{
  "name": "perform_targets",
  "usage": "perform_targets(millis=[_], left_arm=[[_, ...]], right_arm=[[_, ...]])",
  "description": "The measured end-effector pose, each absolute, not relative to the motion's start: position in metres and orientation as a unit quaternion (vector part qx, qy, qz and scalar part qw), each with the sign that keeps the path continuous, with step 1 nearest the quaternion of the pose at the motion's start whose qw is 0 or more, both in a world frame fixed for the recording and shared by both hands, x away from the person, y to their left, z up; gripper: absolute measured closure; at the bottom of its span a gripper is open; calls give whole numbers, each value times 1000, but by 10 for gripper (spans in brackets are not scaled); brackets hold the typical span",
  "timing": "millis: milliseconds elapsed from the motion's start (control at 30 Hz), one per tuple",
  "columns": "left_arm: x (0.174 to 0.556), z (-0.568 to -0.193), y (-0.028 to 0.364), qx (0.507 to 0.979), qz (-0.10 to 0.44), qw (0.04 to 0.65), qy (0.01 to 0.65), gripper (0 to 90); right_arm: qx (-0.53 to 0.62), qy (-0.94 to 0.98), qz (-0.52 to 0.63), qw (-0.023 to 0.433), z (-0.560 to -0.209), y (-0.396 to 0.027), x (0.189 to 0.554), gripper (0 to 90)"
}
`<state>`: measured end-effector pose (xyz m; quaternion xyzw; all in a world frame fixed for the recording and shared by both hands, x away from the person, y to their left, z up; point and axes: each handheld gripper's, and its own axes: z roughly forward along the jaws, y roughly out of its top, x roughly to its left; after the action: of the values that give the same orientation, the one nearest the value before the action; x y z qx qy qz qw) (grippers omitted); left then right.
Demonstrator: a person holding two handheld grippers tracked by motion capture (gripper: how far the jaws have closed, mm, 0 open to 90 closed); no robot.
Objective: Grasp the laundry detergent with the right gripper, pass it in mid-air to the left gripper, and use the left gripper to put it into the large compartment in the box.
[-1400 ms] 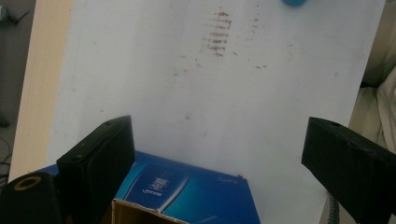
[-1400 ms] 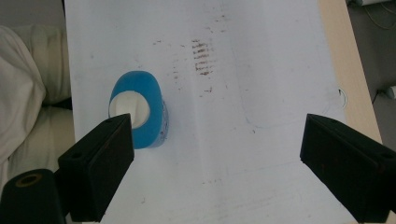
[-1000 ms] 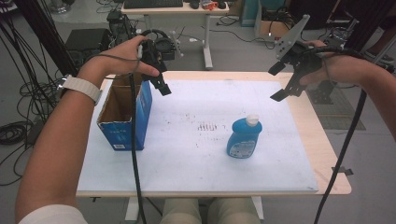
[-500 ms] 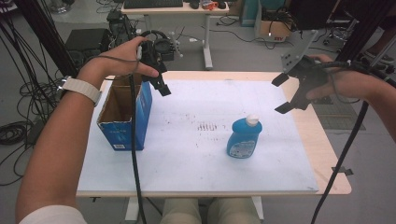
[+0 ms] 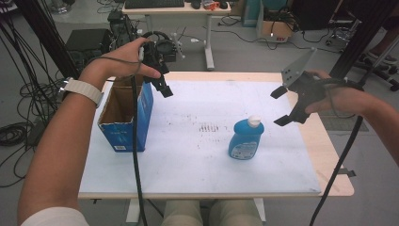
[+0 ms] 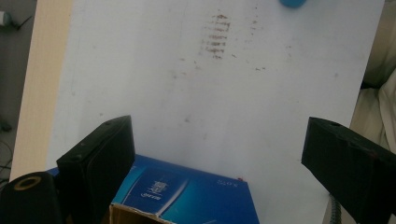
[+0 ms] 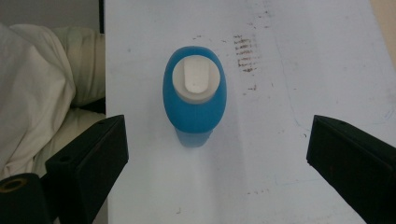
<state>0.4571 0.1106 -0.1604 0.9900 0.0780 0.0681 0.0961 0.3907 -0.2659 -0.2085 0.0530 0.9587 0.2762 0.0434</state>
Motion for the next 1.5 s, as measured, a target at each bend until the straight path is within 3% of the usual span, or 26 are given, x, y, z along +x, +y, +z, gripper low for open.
perform_targets(millis=[1500], left_arm=[[458,-165,109,990,66,98,78,100]], right_arm=[[43,934,352,38,-284,-283,388,38]])
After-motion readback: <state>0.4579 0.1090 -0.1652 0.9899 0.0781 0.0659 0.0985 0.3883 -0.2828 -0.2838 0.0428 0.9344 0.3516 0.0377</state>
